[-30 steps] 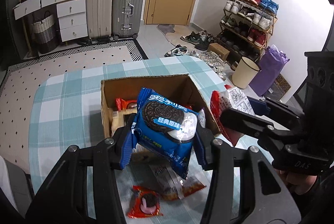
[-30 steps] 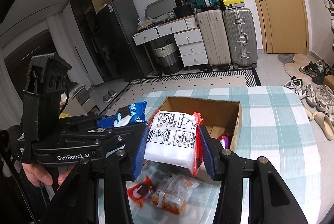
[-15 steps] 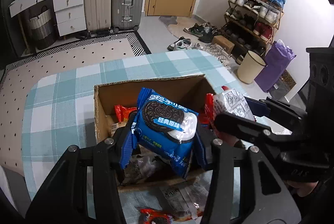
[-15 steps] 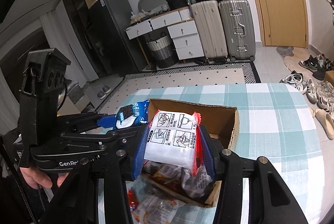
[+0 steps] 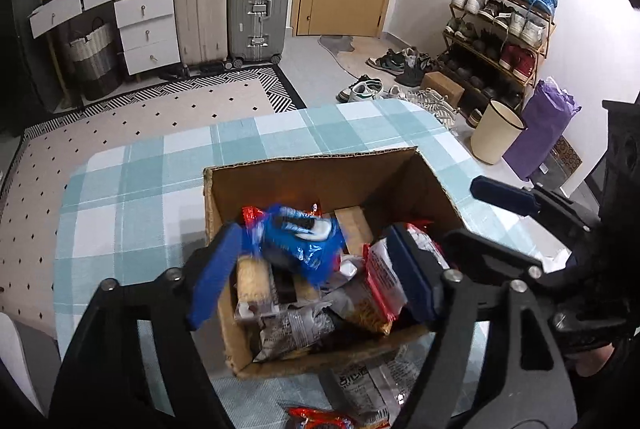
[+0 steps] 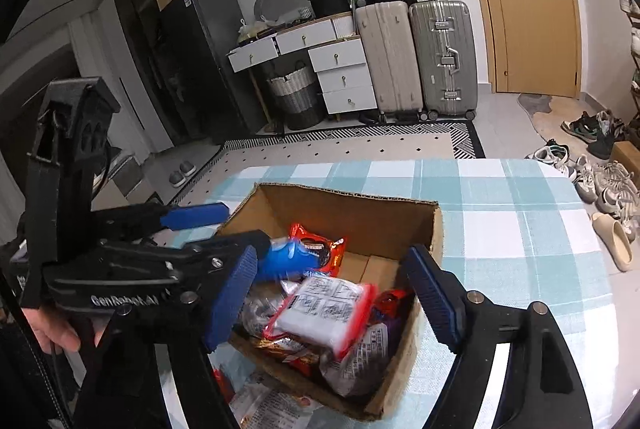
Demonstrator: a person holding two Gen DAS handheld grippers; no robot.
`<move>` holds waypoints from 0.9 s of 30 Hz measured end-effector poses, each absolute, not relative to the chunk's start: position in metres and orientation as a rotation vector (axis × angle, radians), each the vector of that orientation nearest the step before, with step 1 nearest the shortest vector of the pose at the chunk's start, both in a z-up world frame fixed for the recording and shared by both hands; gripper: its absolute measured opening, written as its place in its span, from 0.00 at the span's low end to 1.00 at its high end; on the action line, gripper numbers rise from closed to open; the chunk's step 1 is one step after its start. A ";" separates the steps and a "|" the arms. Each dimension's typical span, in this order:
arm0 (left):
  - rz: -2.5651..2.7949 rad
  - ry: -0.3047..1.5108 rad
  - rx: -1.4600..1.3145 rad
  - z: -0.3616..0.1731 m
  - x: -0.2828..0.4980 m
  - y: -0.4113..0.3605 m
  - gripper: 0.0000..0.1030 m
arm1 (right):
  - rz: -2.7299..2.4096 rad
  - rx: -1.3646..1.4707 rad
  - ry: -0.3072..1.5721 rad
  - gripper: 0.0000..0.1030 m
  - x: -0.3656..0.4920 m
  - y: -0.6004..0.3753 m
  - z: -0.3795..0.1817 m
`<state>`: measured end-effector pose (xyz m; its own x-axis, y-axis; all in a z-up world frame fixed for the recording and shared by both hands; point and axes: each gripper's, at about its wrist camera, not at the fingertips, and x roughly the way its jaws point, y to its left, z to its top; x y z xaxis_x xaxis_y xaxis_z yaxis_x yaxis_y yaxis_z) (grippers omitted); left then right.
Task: Organize snacks
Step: 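Lower both packs into the box and open both grippers, then withdraw both open grippers from the box toward the remaining snacks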
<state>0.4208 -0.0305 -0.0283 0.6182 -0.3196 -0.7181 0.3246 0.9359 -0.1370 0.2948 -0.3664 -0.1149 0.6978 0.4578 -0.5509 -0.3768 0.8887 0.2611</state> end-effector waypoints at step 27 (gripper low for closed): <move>-0.226 0.711 -0.046 0.015 0.277 0.020 0.83 | 0.498 0.052 0.528 0.86 0.183 -0.333 -0.059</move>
